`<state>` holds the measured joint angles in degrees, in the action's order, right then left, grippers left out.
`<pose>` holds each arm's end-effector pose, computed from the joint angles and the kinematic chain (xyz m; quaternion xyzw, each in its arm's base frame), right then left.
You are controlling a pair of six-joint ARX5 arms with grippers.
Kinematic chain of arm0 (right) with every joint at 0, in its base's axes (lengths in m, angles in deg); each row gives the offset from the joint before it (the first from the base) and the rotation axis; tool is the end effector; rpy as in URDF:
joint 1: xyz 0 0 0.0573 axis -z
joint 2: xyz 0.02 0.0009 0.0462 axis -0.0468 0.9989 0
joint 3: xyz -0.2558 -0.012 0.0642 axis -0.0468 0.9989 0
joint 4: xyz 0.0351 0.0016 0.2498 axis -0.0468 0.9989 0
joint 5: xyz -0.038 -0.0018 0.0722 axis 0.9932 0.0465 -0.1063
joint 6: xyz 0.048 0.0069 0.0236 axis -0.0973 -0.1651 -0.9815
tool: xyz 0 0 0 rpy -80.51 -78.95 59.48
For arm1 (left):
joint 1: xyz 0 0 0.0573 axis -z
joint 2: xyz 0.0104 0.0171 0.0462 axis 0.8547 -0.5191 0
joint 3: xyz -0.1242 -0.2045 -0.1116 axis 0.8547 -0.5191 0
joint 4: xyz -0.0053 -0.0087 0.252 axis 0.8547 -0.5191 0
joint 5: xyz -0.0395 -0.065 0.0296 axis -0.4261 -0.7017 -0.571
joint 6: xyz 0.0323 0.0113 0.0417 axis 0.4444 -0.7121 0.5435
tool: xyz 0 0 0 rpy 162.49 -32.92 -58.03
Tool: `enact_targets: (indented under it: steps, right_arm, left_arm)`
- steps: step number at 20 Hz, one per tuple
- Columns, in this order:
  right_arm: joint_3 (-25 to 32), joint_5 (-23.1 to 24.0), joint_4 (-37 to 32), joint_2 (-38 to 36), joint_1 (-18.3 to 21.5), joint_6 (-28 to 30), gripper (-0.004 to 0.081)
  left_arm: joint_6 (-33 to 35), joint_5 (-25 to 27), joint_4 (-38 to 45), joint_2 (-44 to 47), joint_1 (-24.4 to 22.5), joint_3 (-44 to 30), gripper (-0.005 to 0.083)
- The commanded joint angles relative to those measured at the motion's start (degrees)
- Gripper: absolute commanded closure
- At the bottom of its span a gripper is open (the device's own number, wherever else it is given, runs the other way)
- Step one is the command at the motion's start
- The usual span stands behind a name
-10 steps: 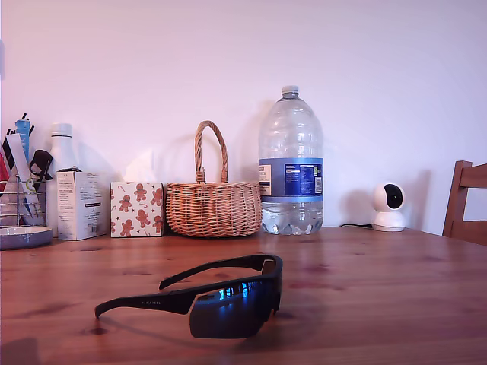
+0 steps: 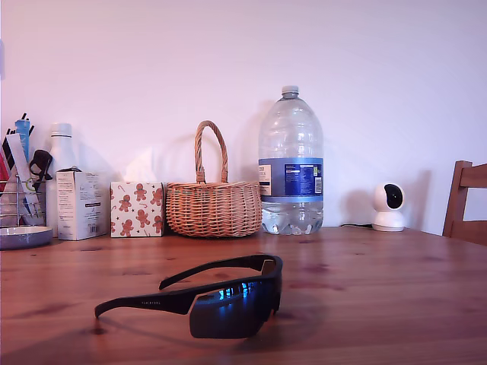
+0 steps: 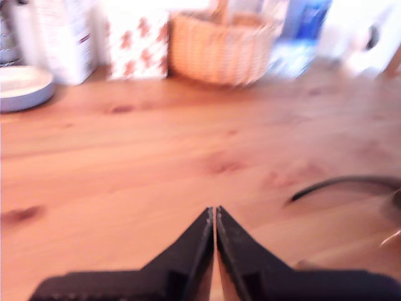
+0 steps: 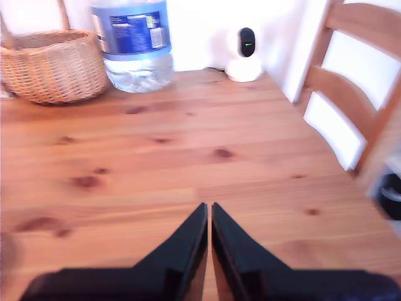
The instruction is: Pick up the sunglasses and close them, then place them back on the table
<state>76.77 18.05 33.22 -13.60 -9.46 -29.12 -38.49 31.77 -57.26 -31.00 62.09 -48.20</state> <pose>0.0879 0.0142 0.1662 0.0228 0.1081 0.0242 0.9936 0.0959 -0.0140 0.1691 -0.0874 0.1138 -0.1657 0.9757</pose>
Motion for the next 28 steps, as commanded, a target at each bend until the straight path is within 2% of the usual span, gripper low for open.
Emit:
enact_targets:
  steps: [1, 5, 7, 11, 16, 20, 23, 24, 28]
  right_arm:
    - [0.94, -1.81, -0.79, -0.37, -0.24, -1.95, 0.0783]
    - [0.94, -9.81, -4.26, -0.37, -0.28, -9.01, 0.0783]
    - [0.94, -12.98, -4.87, -0.37, -0.28, -9.35, 0.0783]
    - [0.94, -13.4, -4.2, -0.26, -0.7, -10.36, 0.0783]
    - [0.94, -13.2, -3.17, -0.26, -1.03, -10.34, 0.0783]
    - [0.94, -13.14, -3.19, -0.26, -1.03, -10.32, 0.0783]
    - [0.94, -13.14, -3.21, -0.26, -1.03, -10.27, 0.0783]
    - [0.94, -13.14, -3.19, -0.26, -1.03, -10.27, 0.0783]
    - [0.94, -13.14, -3.15, -0.26, -1.03, -10.27, 0.0783]
  left_arm:
    - [-3.19, -2.95, 4.07, 0.07, 0.17, -0.63, 0.0793]
    - [-6.75, -11.65, 5.97, 0.0, 0.2, 1.49, 0.0793]
    - [-7.48, -14.34, 3.67, -0.28, 0.7, 2.86, 0.0793]
    - [-6.88, -15.91, -3.45, -4.83, 4.07, 7.89, 0.0793]
    - [-1.6, -16.13, -9.92, -16.9, 10.67, 16.13, 0.0793]
    - [-3.43, -21.57, -2.75, -24.52, 16.24, 20.04, 0.0793]
    - [-3.15, -20.59, -3.13, -33.42, 21.84, 25.16, 0.0792]
    - [-3.13, -18.49, -3.65, -36.37, 24.57, 26.99, 0.0792]
    - [-3.19, -4.83, -9.77, -47.95, 34.1, 36.5, 0.0792]
